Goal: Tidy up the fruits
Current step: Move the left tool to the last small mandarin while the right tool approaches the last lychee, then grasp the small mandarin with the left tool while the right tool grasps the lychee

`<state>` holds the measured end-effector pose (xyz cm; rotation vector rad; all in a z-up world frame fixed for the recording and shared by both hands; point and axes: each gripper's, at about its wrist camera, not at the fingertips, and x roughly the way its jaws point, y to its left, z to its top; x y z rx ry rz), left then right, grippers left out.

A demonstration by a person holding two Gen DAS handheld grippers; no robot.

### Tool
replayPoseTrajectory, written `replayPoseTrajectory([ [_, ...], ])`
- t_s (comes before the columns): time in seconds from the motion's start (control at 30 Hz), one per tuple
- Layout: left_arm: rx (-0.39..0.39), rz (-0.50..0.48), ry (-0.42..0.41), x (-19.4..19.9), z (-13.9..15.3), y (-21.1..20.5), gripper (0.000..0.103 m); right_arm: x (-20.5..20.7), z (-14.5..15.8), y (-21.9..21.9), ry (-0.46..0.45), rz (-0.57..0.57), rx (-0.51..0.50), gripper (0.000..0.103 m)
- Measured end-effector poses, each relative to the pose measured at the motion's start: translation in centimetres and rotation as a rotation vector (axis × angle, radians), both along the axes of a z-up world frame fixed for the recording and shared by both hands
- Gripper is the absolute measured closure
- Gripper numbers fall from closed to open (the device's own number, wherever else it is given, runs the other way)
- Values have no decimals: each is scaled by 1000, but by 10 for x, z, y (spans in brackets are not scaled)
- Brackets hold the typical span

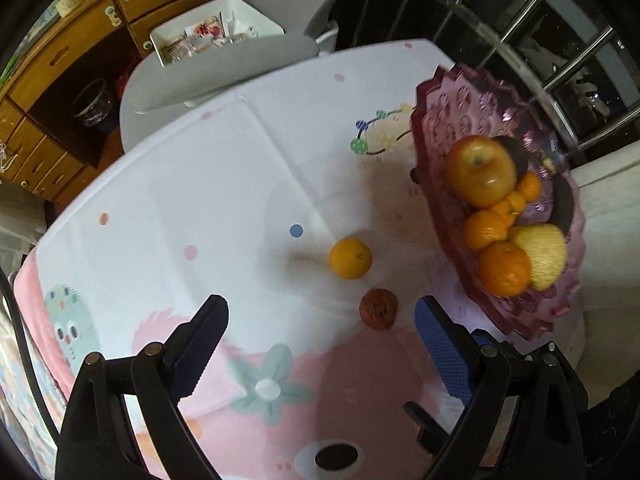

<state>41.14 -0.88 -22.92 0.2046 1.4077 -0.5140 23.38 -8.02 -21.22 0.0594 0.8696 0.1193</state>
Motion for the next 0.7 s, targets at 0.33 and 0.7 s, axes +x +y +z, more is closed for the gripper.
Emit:
replayPoseTrajectory([
  [0.33, -25, 4, 29, 14, -44, -9, 26, 11, -28, 18, -12, 0, -60, 50],
  [0.7, -129, 25, 38, 21, -53, -8, 60, 15, -34, 35, -41, -72, -145, 51],
])
